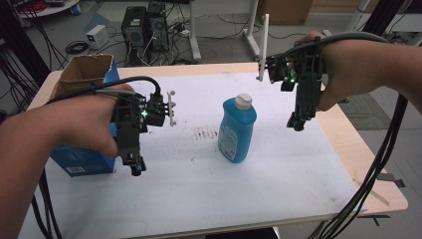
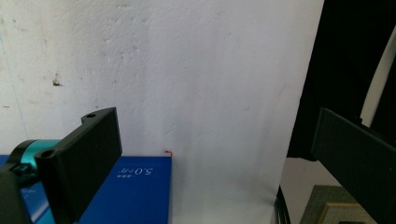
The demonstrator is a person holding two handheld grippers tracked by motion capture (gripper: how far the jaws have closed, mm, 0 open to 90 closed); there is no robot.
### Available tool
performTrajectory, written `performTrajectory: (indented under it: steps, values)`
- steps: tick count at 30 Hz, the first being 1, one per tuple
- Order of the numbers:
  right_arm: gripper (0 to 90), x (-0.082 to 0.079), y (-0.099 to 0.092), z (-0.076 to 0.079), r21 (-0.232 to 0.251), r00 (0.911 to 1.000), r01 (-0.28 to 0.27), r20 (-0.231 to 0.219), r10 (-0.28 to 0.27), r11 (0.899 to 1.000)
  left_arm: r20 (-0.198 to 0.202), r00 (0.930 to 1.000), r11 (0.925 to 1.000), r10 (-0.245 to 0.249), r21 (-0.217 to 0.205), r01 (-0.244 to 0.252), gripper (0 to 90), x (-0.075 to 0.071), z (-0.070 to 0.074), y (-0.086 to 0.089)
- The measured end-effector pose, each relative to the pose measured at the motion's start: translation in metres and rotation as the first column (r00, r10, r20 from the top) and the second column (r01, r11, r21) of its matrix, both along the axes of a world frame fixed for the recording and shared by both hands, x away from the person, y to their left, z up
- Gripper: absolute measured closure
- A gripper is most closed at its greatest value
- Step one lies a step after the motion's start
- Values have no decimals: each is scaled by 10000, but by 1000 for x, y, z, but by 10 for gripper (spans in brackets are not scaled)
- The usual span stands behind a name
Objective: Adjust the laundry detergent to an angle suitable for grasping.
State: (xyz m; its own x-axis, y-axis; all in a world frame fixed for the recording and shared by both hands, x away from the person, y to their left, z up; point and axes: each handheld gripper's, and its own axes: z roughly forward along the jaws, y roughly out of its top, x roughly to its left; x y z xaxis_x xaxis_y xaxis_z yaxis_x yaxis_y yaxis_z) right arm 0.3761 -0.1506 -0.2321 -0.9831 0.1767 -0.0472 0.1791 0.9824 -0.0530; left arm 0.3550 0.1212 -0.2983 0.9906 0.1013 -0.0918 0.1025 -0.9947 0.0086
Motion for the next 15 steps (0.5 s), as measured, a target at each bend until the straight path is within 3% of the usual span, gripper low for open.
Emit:
performTrajectory:
  steps: [15]
  values:
    - [14, 5, 0, 0, -102, 10000, 79, 8, -79, 9999, -16, 10000, 10000, -16, -5, 16, 16, 4, 0, 1]
